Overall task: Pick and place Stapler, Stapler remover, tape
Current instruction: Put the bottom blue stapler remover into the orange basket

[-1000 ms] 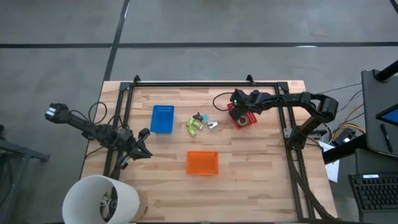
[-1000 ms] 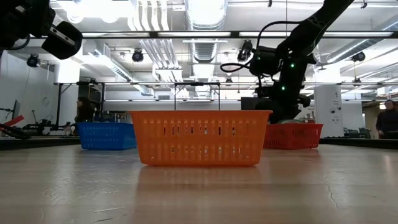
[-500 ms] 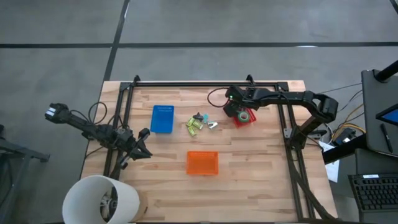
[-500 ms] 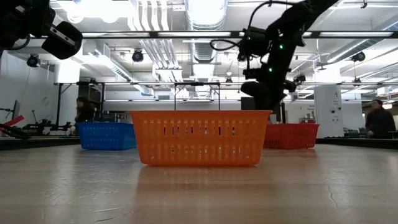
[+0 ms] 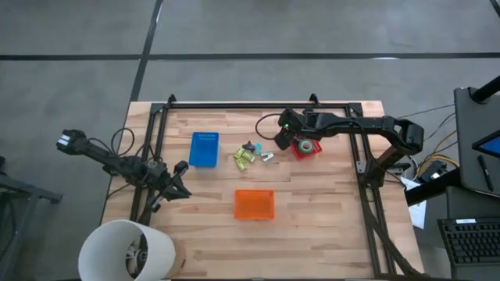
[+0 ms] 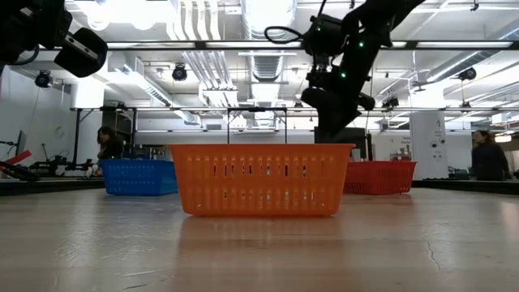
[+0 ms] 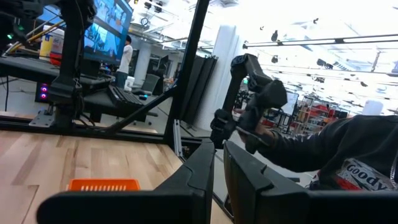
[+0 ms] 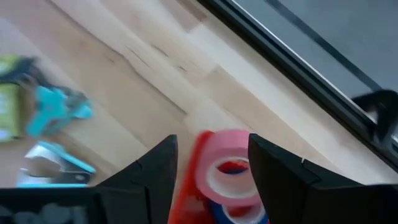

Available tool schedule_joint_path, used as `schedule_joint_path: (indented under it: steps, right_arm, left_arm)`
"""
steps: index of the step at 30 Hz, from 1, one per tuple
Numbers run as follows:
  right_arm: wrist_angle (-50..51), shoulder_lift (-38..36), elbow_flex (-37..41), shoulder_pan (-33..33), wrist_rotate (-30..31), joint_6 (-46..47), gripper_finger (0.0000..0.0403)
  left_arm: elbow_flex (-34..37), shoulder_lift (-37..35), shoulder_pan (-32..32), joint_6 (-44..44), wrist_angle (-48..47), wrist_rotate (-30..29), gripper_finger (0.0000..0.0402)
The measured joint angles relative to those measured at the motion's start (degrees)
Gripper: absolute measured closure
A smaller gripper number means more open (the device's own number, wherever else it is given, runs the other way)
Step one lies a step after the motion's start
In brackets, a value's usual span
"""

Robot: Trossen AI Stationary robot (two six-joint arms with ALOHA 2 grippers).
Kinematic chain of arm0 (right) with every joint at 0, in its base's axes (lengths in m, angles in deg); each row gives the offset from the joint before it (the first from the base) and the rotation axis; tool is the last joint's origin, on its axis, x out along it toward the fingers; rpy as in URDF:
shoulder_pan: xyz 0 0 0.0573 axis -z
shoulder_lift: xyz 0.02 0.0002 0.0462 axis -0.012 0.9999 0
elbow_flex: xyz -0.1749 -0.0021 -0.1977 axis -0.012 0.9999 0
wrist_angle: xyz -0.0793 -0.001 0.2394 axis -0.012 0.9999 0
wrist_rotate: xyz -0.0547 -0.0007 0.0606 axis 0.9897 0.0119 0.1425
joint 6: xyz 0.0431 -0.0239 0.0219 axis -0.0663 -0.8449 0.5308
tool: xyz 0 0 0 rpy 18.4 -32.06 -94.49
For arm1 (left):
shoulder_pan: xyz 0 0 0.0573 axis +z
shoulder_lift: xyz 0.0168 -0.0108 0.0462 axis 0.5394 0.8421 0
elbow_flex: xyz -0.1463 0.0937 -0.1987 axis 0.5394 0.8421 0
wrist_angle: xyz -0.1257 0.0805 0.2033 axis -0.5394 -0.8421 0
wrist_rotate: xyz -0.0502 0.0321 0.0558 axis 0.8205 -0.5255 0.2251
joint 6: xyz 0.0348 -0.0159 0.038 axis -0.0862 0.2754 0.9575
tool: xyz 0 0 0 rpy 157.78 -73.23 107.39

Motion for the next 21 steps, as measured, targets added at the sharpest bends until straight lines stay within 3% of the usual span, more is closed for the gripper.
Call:
schedule_joint_path:
  steps: [21]
  right_arm:
    - [-22.0, 0.1, 1.8, -12.2, -0.5, -6.5, 0.0213]
  left_arm:
    - [0.0, 0.0, 0.0, 0.0, 0.0, 0.0, 0.0362]
